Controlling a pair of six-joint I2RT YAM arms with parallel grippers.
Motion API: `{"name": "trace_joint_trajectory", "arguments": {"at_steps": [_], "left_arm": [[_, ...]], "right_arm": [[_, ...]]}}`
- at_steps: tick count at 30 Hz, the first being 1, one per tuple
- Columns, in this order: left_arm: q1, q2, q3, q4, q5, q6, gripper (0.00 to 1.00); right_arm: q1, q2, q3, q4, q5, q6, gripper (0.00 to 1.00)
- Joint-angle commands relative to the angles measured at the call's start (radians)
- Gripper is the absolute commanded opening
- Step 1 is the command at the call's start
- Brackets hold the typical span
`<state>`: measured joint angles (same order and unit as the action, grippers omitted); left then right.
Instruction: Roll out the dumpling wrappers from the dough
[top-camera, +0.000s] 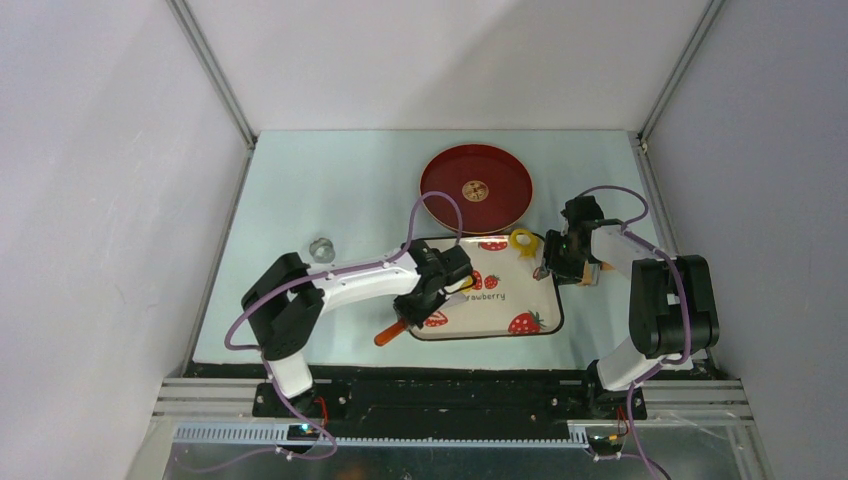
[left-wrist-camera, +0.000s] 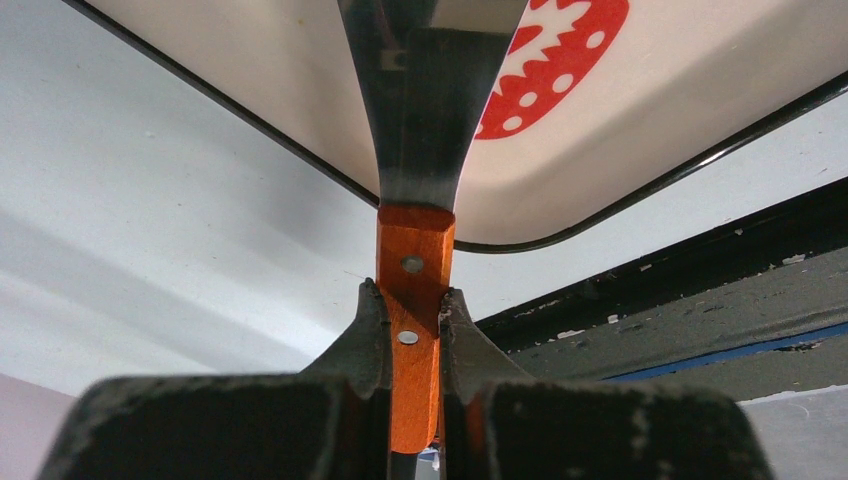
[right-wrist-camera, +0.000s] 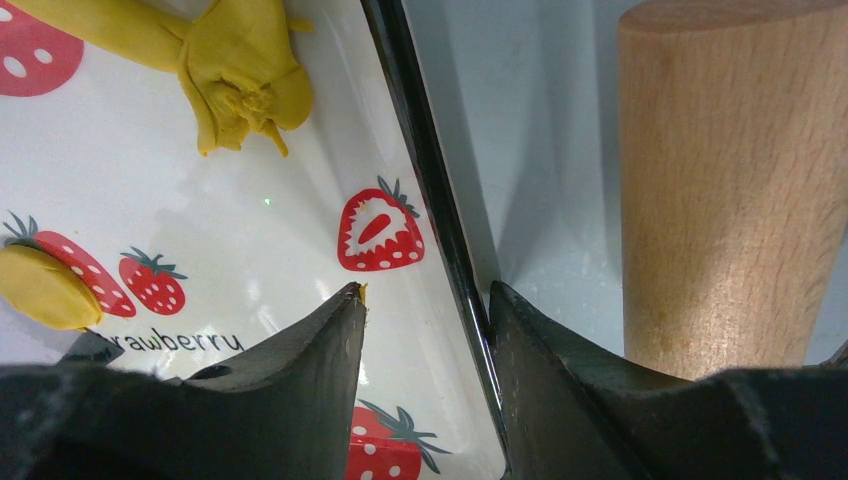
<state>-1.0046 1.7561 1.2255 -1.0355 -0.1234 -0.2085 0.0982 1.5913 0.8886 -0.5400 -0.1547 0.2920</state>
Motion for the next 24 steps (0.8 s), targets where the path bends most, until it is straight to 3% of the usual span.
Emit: {"name": "trace_joint_trajectory", "arguments": {"at_steps": [1,24], "left_arm": [[0.022,0.005,0.046,0.071,-0.008,0.010,0.00],[0.087,0.004,0.018,0.115,0.017,-0.029,0.00]], "right_arm": [[0.022,0.016,0.009,0.010,-0.060,0.004,0.53],[0.028,0.021,0.009,0.010,-0.069,0.000,0.54]]}}
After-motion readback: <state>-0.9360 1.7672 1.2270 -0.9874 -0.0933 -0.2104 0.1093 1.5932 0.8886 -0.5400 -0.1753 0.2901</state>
